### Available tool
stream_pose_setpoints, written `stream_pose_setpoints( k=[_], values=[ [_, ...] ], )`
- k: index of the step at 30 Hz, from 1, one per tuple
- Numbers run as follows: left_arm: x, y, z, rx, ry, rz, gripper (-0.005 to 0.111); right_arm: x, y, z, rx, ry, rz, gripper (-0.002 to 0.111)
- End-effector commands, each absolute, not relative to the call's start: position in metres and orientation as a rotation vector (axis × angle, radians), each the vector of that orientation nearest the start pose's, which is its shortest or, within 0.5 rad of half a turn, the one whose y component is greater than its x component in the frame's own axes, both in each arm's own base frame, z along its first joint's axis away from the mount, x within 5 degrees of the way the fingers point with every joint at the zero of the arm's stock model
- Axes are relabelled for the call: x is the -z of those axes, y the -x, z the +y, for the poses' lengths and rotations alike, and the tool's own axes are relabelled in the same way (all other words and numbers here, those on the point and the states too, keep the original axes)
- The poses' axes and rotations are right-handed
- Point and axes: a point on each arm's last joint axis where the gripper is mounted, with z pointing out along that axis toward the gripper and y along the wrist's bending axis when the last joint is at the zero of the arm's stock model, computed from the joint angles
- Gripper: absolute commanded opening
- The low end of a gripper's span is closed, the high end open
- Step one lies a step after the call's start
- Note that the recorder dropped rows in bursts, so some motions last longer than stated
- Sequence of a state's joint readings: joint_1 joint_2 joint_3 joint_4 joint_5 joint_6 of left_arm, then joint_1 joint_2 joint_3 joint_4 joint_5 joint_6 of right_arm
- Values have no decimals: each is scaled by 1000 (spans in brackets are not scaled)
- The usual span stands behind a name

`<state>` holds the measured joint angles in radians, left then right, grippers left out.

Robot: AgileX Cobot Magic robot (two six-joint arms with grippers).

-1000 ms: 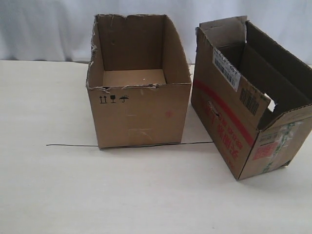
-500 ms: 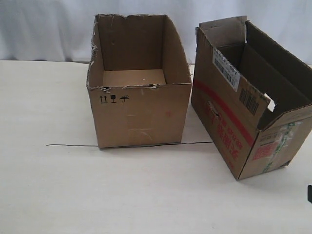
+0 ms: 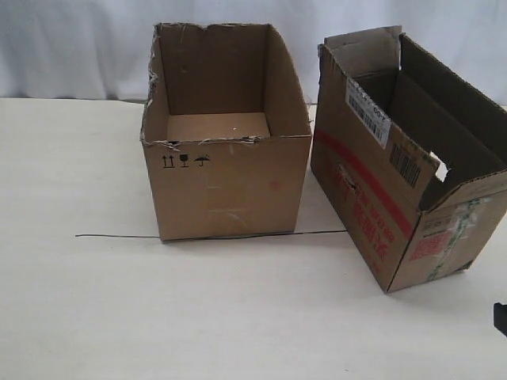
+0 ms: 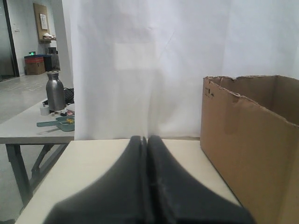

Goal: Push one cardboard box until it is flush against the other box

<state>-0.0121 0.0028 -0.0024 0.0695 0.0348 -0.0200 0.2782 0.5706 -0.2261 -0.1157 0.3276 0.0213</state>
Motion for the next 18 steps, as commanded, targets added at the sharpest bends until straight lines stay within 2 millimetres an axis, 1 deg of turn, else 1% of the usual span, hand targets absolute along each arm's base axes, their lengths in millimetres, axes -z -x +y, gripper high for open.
stream_pose_setpoints(
  k=[1, 2, 3, 6, 7, 8, 9, 11, 12, 14, 18],
  values=[
    [-210, -56, -1, -30, -48, 1518, 0, -208, -113, 29, -54, 406, 2194, 5],
    [-210, -56, -1, -30, -48, 1518, 0, -205, -116, 30, -61, 403, 2211, 5],
    [-210, -56, -1, -30, -48, 1518, 0, -198, -124, 34, -89, 382, 2258, 5],
    [-210, -56, -1, -30, -48, 1518, 0, -188, -135, 38, -108, 370, 2293, 5],
    [-210, -56, -1, -30, -48, 1518, 0, -186, -138, 39, -125, 345, 2305, 5],
    [-210, -56, -1, -28, -46, 1518, 0, -179, -143, 41, -165, 277, 2325, 5],
    [-210, -56, -1, -28, -46, 1518, 0, -176, -144, 42, -166, 274, 2326, 5],
    [-210, -56, -1, -28, -46, 1518, 0, -169, -143, 41, -157, 294, 2301, 5],
    [-210, -56, -1, -28, -46, 1518, 0, -166, -142, 41, -157, 296, 2234, 5],
    [-210, -56, -1, -28, -46, 1518, 0, -162, -139, 40, -159, 291, 2193, 5],
    [-210, -56, -1, -28, -46, 1518, 0, -163, -138, 39, -160, 290, 2090, 5]
  ],
)
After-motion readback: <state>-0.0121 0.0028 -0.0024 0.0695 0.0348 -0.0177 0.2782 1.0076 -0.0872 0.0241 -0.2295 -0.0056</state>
